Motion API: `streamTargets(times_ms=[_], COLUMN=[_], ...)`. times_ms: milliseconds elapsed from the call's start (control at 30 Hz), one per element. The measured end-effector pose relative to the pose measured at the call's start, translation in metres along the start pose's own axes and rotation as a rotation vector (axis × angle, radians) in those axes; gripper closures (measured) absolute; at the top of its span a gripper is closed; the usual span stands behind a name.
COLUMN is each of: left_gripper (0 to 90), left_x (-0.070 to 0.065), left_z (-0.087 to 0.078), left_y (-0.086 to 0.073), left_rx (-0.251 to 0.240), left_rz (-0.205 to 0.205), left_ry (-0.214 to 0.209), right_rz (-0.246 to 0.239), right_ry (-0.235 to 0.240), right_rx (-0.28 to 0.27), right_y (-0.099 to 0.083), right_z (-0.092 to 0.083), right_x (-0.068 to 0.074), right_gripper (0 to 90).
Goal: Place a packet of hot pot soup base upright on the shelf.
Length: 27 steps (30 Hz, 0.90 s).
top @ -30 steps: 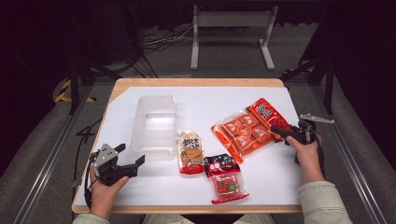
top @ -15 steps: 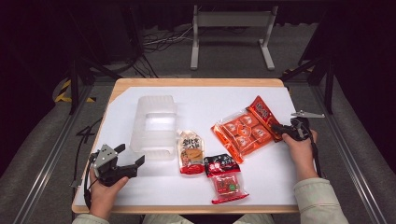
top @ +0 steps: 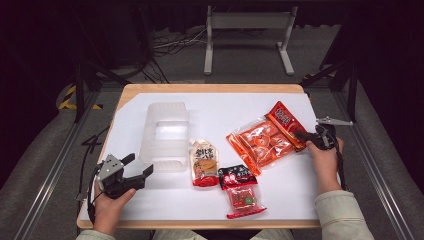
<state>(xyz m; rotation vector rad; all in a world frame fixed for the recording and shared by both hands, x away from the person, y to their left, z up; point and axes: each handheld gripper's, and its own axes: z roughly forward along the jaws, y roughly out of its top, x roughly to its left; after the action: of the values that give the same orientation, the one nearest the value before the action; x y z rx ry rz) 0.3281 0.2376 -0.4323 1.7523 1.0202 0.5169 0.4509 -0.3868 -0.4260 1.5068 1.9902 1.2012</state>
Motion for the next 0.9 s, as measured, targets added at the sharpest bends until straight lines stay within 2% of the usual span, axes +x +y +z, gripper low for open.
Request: streamTargets(times_ms=[33,233,433,500,667,767,900], left_gripper=[17.2,12.4,18.4,19.1,21.0,21.5,23.4], left_x=[0.001,-0.004,-0.009,-0.011,-0.012,-0.014,-0.016], left_z=[-0.002,-0.006,-0.014,-0.017,-0.019,-0.020,-0.022], left_y=[0.002,0.009,0.015,0.019,0.025,0.028,0.032], left_rx=[0.009,0.013,-0.031,-0.053,-0.058,-0.074,-0.081], left_rz=[-0.017,-0.006,-0.002,0.004,0.010,0.011,0.033], left_ry=[-0.008,0.002,0.005,0.004,0.003,-0.014,-0.012], right_rz=[-0.003,-0.027,-0.044,-0.059,-0.070,-0.097,-0.130], right_ry=[0.001,0.014,0.043,0.057,0.094,0.119,0.161], right_rx=[-0.002,-0.045,-0.071,-0.091,-0.115,-0.127,-0.142], right_y=[0.002,0.017,0.028,0.035,0.045,0.055,0.068], right_z=[-0.002,-0.018,-0.030,-0.037,-0.046,-0.053,-0.062], right_x=[0.001,0.009,0.016,0.023,0.031,0.042,0.058], right_gripper=[90.0,90.0,90.0,90.0,90.0,90.0,90.0])
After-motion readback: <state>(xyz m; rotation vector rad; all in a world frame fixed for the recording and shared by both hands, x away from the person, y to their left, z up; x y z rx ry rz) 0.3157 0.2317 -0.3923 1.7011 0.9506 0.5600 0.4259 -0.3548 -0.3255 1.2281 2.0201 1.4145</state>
